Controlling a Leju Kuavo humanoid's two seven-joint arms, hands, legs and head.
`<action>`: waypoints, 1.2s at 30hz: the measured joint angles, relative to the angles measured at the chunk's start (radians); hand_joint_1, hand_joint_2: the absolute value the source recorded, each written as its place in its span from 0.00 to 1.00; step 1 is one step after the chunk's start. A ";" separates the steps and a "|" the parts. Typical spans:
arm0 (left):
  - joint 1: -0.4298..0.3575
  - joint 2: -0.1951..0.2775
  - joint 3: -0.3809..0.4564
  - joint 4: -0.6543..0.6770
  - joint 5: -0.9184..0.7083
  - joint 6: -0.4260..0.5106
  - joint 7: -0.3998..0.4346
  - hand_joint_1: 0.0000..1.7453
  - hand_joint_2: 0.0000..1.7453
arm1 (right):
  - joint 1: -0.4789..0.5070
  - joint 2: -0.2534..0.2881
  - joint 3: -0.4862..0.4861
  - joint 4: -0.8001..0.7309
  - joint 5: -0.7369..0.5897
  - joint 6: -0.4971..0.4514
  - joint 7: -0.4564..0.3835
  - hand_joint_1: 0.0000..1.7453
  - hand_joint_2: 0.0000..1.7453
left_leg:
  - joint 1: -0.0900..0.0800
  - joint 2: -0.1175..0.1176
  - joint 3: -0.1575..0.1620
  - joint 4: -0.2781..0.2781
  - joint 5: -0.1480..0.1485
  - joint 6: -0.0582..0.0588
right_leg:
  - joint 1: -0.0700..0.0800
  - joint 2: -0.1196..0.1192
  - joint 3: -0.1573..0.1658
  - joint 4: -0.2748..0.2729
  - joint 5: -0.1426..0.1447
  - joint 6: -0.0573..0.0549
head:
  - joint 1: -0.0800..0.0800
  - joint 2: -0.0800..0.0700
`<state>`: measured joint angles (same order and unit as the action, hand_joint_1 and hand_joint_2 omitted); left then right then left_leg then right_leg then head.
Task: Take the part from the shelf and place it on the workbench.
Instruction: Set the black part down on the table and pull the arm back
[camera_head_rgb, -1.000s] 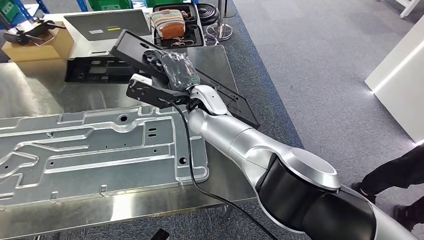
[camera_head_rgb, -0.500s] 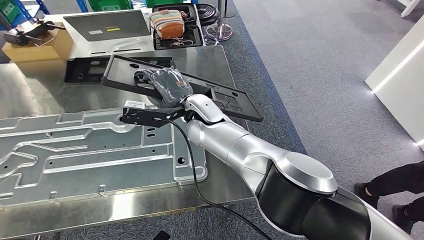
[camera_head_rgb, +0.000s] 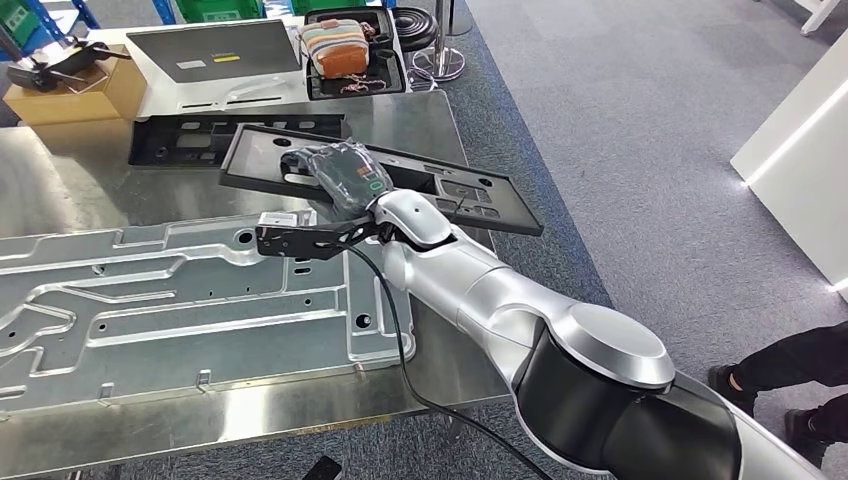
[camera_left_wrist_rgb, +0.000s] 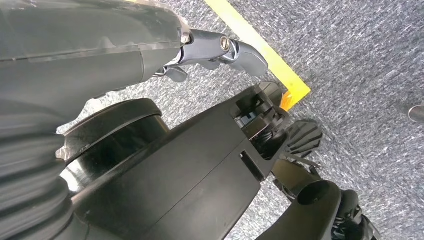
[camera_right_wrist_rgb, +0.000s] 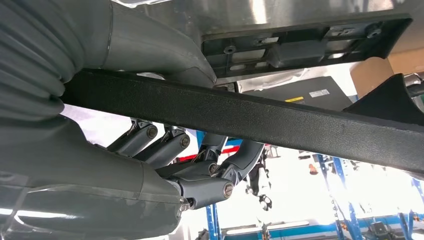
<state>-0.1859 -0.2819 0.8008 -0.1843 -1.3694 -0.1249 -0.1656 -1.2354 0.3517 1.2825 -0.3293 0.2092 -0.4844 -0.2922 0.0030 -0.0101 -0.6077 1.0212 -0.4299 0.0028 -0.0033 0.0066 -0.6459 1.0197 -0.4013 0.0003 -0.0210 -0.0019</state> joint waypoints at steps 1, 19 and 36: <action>-0.001 0.000 -0.002 0.000 -0.006 0.000 0.000 0.00 1.00 | -0.001 0.000 0.000 0.002 0.005 0.001 0.000 1.00 1.00 | 0.000 0.000 0.000 0.000 0.000 0.000 | 0.000 0.000 0.000 0.000 0.000 0.000 | 0.000 0.000; -0.015 -0.002 -0.026 0.000 -0.013 0.036 0.012 0.00 0.00 | 0.002 0.000 -0.010 0.010 0.046 0.009 0.004 0.00 0.00 | 0.000 0.000 0.000 0.000 0.000 0.000 | 0.000 0.000 0.000 0.000 0.000 0.000 | 0.000 0.000; -0.015 -0.002 -0.025 0.000 0.010 0.039 0.010 0.00 0.00 | 0.058 0.000 -0.080 0.025 0.036 -0.029 -0.092 0.00 0.00 | 0.000 0.000 0.000 0.000 0.000 0.000 | 0.000 0.000 0.000 0.000 0.000 0.000 | 0.000 0.000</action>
<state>-0.2013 -0.2842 0.7760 -0.1843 -1.3591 -0.0855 -0.1554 -1.1776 0.3517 1.2026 -0.3038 0.2447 -0.5132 -0.3843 0.0030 -0.0100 -0.6074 1.0212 -0.4298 0.0030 -0.0033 0.0066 -0.6457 1.0198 -0.4012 0.0004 -0.0210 -0.0019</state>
